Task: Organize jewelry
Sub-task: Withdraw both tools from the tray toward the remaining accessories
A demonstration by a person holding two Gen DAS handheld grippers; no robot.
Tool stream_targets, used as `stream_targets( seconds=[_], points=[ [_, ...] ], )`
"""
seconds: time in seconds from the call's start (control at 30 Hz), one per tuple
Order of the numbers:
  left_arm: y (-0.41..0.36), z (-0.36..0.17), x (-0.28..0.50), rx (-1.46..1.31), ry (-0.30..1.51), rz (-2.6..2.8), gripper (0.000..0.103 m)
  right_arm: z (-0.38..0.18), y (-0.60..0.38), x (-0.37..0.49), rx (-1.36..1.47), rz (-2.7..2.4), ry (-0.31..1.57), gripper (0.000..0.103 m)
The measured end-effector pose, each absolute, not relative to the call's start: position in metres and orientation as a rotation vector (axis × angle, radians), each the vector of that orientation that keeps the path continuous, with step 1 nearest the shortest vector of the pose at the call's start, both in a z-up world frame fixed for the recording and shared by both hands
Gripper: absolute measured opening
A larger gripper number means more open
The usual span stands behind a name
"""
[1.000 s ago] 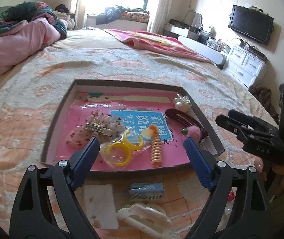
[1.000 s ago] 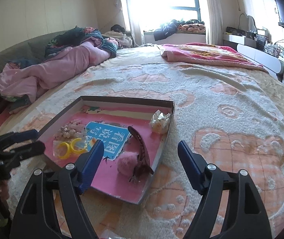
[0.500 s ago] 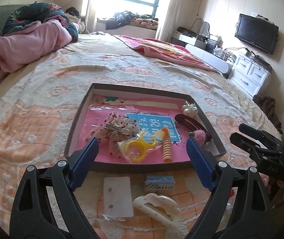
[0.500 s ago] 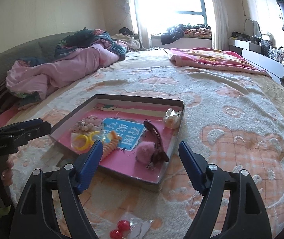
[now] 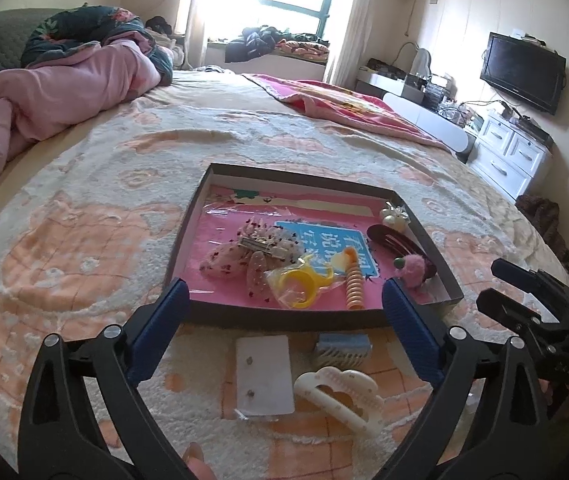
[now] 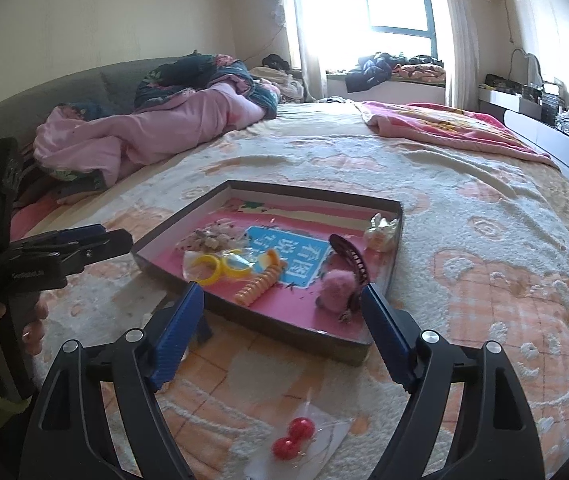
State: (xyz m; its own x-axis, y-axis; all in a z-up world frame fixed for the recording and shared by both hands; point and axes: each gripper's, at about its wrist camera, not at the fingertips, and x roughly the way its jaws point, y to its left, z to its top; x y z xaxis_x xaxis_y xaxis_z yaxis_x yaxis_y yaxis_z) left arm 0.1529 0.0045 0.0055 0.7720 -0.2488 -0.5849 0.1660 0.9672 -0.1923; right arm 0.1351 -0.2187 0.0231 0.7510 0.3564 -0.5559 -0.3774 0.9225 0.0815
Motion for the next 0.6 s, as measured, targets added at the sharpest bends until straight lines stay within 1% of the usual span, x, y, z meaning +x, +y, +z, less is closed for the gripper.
stream_targets(
  seconds=[0.07,0.6],
  points=[
    [0.007,0.005,0.151,-0.133,0.651,-0.217,0.091,0.022,-0.214,0.132,-0.043,0.411,0.603,0.078],
    [0.031,-0.004,0.140,-0.109,0.661,-0.142,0.091,0.010,-0.181,0.113,-0.091,0.489,0.639,0.080]
  ],
)
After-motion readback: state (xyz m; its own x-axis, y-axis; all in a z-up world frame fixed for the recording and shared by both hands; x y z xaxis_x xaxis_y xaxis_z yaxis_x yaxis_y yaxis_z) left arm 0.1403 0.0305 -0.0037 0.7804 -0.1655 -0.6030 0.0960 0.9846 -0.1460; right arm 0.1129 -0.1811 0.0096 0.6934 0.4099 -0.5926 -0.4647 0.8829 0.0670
